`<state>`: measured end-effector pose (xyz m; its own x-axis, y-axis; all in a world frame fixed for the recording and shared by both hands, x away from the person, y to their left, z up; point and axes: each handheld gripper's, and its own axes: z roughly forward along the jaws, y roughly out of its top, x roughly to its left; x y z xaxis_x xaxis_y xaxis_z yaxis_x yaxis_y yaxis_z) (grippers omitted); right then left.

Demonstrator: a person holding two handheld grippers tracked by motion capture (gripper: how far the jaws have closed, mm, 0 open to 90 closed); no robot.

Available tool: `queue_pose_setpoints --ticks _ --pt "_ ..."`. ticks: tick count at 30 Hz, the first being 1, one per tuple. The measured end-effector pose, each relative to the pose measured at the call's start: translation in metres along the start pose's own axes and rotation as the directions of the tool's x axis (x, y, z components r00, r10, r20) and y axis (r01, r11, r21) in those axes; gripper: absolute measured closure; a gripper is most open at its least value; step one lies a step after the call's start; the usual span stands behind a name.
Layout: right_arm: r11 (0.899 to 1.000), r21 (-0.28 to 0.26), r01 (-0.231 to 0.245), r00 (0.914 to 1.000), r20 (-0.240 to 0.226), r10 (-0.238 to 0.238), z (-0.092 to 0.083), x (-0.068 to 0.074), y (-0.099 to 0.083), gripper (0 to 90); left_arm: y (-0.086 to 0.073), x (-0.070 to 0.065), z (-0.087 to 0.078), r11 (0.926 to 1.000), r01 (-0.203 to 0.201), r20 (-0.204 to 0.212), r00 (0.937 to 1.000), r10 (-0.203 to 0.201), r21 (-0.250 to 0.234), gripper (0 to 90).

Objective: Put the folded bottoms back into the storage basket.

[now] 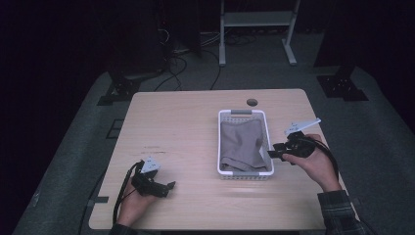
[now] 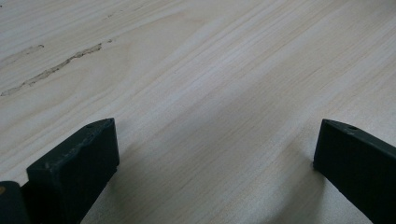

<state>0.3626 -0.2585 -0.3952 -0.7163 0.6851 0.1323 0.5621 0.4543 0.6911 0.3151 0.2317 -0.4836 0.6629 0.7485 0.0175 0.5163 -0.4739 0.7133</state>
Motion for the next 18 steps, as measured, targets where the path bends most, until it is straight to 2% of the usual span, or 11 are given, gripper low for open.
queue_pose_setpoints --ticks 4,5,10,18 --pt "0.999 -0.044 -0.006 0.9989 0.047 0.008 -0.004 -0.002 -0.003 48.1 0.0 0.0 0.0 1.0 0.002 0.0 1.0 -0.002 -0.002 0.0" --pt "0.998 -0.067 -0.014 0.9961 0.086 0.02 -0.007 -0.005 -0.006 41.3 0.0 0.0 0.001 1.0 -0.002 0.003 1.0 0.002 -0.003 0.0" --pt "0.994 -0.108 -0.02 0.987 0.156 0.037 -0.013 -0.012 -0.019 33.4 0.001 0.0 0.001 1.0 -0.002 0.006 1.0 0.002 -0.003 0.0" --pt "0.992 -0.113 -0.057 0.9757 0.204 0.079 -0.015 -0.019 -0.043 25.8 0.0 0.0 0.001 1.0 -0.009 0.012 0.9999 0.009 -0.003 0.0"
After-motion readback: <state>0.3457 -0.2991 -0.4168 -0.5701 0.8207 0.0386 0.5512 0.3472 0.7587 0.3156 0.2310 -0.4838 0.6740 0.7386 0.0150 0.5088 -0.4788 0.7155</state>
